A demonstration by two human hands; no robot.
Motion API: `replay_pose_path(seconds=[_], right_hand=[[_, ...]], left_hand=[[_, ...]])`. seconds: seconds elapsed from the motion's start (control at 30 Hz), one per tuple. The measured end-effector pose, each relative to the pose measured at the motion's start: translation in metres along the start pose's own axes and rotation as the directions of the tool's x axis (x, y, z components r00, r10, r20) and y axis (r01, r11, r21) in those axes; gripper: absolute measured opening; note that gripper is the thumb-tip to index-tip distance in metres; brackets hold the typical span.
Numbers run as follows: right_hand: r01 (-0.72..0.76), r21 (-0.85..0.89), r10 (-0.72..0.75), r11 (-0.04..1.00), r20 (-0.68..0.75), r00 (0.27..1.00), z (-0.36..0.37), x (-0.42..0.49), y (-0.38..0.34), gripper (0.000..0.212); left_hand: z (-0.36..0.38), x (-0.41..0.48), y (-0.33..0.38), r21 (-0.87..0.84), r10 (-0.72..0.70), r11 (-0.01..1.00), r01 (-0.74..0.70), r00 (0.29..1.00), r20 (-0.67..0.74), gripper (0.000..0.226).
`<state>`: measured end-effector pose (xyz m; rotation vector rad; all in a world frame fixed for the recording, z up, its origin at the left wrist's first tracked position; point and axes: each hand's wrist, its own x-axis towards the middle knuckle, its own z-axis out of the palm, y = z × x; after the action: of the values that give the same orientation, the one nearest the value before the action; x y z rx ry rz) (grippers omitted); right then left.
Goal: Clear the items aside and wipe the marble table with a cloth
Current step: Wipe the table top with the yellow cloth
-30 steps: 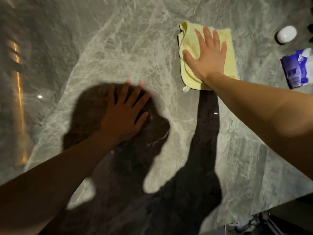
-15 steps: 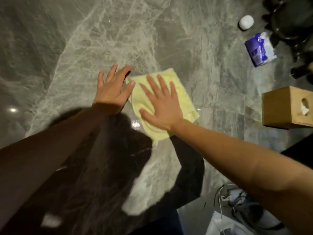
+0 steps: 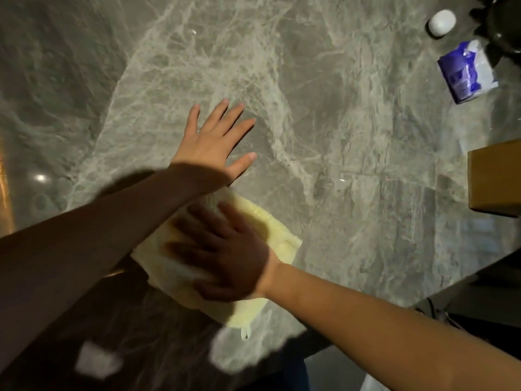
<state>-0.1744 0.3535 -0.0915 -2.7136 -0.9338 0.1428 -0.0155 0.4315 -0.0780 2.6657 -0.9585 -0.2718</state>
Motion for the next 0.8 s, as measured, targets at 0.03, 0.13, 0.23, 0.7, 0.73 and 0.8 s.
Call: replay_pose_path(seconds=[0.03,0.13,0.23,0.7,0.73,0.8], right_hand=[[0.025,0.018,-0.025,1.000,-0.003,1.000,0.000,-0.001,0.004,0.066],[0.105,0.019,-0.105,0.994,0.003,0.994,-0.004,-0.001,0.026,0.063],[0.074,0.018,-0.073,0.997,-0.038,0.997,-0.018,0.002,0.069,0.060],[-0.198,-0.134,0.204,0.971,0.035,0.978,-0.107,0.056,0.329,0.060],[-0.184,-0.134,0.190,0.974,0.039,0.981,-0.111,0.063,0.342,0.060],[-0.167,-0.122,0.173,0.978,0.041,0.984,-0.120,0.081,0.371,0.060]], left_hand=[[0.001,0.006,0.000,0.010,-0.028,1.000,0.028,1.000,-0.004,0.073],[0.002,0.026,-0.006,0.055,-0.069,0.996,0.070,0.998,-0.012,0.074],[-0.003,0.049,-0.016,0.047,-0.082,0.995,0.084,0.995,-0.050,0.069],[0.008,0.090,0.016,0.030,-0.293,0.955,0.295,0.954,-0.060,0.071],[0.009,0.092,0.016,0.050,-0.299,0.952,0.302,0.953,-0.051,0.073],[0.008,0.093,0.015,0.093,-0.305,0.946,0.309,0.951,-0.060,0.074]])
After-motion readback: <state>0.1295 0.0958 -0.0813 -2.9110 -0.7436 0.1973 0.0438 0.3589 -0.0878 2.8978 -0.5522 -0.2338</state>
